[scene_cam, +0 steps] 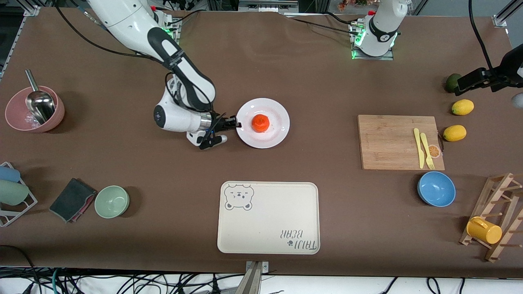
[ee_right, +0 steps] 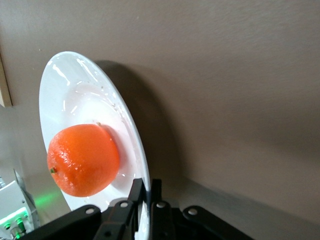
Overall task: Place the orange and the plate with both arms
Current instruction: 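Grip the plate rim with the right gripper, then slide the plate with the right gripper onto the bear placemat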
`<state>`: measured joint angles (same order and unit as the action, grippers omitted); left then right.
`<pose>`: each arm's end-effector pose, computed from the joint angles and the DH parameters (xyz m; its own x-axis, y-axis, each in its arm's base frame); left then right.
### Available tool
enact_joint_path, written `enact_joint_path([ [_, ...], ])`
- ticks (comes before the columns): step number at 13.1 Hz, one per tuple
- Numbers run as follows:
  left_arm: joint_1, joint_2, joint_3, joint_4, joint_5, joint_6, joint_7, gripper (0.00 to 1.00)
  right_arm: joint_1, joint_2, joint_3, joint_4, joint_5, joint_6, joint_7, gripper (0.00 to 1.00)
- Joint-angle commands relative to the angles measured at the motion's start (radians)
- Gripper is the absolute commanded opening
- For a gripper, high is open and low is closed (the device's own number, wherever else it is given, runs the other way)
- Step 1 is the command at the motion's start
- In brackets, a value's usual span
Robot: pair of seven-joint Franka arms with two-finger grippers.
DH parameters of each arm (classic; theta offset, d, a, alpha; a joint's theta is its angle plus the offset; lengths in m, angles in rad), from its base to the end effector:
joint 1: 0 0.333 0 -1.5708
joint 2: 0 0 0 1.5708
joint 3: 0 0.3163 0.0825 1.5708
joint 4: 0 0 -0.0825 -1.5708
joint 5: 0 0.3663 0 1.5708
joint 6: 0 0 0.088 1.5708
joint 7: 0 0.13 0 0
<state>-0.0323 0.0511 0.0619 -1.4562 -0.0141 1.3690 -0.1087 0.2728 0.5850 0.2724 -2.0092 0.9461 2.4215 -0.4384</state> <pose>0.5279 0.0127 0.6094 0.9812 0.1351 -0.1381 0.1359 -0.9907 -0.0041 0.4872 0.3157 0.1566 0.9669 0.2057 -0.1512 0.0626 -0.7651 -0.6408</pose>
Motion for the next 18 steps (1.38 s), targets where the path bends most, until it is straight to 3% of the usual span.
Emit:
enact_joint_path([
  [1,0.0,-0.01,-0.001,-0.01,-0.007,0.004,0.006,1.0,-0.04,0.024,0.004,0.02,0.11,-0.036,-0.09,0.0],
  [3,0.0,-0.01,0.001,-0.01,-0.007,0.004,0.006,1.0,-0.055,0.029,0.002,0.02,0.312,-0.063,-0.28,0.0],
  [4,0.0,-0.01,0.001,-0.01,-0.007,0.002,0.007,1.0,-0.073,0.035,0.001,0.02,0.365,-0.117,-0.343,0.0],
  [10,0.0,-0.01,-0.001,-0.01,-0.007,0.002,0.006,1.0,-0.147,0.035,0.001,0.039,0.414,-0.2,-0.364,0.0],
  [15,0.0,-0.01,-0.001,-0.01,-0.007,0.002,0.006,1.0,-0.176,0.096,-0.002,0.212,0.424,-0.199,-0.258,0.0],
  [18,0.0,-0.01,0.001,-0.01,-0.007,0.004,0.006,1.0,-0.176,0.2,-0.002,0.36,0.421,-0.168,-0.197,0.0],
])
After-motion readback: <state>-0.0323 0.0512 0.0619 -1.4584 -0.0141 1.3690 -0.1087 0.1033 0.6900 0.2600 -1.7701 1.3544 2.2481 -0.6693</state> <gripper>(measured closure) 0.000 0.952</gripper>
